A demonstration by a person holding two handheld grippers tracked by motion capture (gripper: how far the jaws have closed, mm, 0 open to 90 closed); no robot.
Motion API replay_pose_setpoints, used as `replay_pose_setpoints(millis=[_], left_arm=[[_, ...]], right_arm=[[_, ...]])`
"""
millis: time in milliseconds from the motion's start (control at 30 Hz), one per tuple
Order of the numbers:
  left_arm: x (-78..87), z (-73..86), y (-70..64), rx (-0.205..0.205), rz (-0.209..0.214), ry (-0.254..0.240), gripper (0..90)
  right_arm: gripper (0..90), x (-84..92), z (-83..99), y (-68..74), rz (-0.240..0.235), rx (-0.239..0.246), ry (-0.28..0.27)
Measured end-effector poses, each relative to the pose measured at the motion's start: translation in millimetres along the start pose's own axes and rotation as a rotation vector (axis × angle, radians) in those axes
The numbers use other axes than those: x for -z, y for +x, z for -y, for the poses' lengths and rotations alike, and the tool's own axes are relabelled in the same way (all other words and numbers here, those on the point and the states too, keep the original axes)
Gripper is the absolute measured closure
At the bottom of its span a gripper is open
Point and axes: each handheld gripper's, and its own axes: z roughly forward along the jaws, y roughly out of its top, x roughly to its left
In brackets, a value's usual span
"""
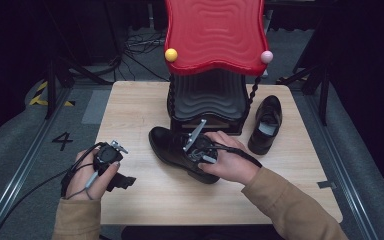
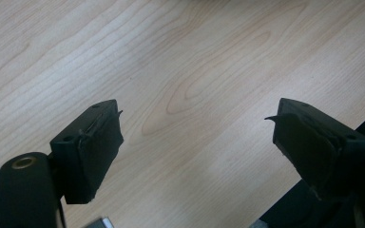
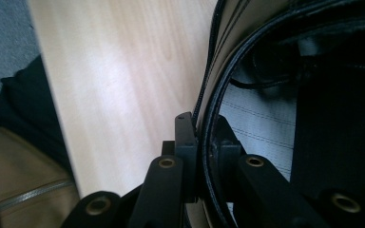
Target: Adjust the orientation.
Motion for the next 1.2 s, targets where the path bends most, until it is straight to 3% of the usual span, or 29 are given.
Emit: replay_pose_setpoints(millis=[133,167,300,500,633,733,833,1033,1133,1200], left_arm=[[-2.6,-8.4,-1.6,-0.019,0.004,0.003,17.4],[-2.6,-8.4,-1.6,-0.019,0.004,0.003,17.4],[-5.5,-15.3,-2.7,-0.030,0.008,0.008,17.4],[-8.5,-22.2,-3.2,-0.043,0.014,0.015,17.4],[-9.7,-24.4,-3.0,-0.045,0.013,0.016,17.4],[-10.8,-27.4,-3.2,-0.051,0.016,0.016,17.4],[-12.1,-29.2,-3.6,-0.052,0.018,0.019,17.4],[-14.2,-33.0,-4.7,-0.060,0.022,0.022,17.2],[-14.9,-33.5,-3.9,-0.064,0.023,0.030,17.5],[-14.9,-33.4,-3.8,-0.060,0.027,0.023,17.6]], right_arm=[[85.2,13.1,13.5,6.8,0.000,-0.010,-0.023],[85.2,22.2,26.4,11.5,0.008,-0.031,-0.039],[84.6,31.4,47.2,14.9,0.035,-0.068,-0.074],[84.1,38.0,76.5,16.7,0.084,-0.136,-0.082],[83.9,37.9,88.5,17.6,0.096,-0.155,-0.085],[83.7,36.9,106.2,20.0,0.112,-0.208,-0.107],[83.5,35.3,112.4,21.1,0.125,-0.225,-0.109],[83.1,21.3,123.7,26.7,0.191,-0.246,-0.093],[83.4,12.2,127.2,26.9,0.184,-0.268,-0.085],[83.1,6.7,128.3,30.0,0.205,-0.269,-0.072]])
